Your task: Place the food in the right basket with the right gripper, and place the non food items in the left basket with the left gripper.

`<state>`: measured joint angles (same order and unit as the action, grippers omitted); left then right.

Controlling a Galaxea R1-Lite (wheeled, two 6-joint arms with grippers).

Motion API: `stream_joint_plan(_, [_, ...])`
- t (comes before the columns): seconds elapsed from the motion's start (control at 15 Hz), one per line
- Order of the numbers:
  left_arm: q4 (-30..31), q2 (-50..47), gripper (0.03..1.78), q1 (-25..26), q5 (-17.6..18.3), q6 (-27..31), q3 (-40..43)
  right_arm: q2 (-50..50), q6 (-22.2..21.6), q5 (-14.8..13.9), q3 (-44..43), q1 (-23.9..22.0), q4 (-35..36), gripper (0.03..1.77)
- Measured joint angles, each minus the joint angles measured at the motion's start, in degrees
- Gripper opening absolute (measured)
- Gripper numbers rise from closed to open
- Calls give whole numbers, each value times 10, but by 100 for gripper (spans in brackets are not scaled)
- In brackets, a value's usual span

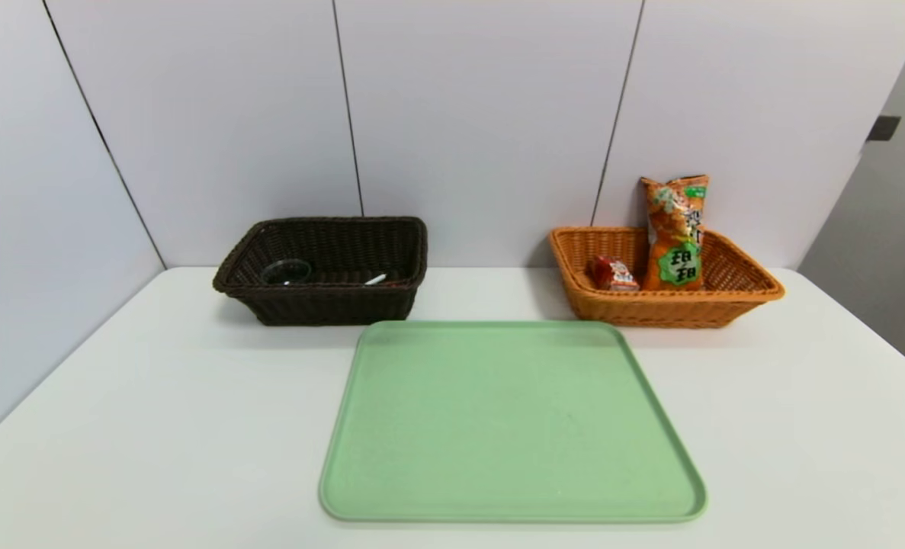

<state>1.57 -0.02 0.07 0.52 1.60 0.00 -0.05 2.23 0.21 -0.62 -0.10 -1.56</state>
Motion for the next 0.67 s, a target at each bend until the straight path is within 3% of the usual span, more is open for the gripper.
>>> stream_joint_plan(0.13, [4,0,169,0,-7,-26,0,0,-36,-7,-1,0,-1,171])
stream_joint_plan(0.67, [6,0,169,1,-8,-28,0,0,-37,-7,0,0,6,171])
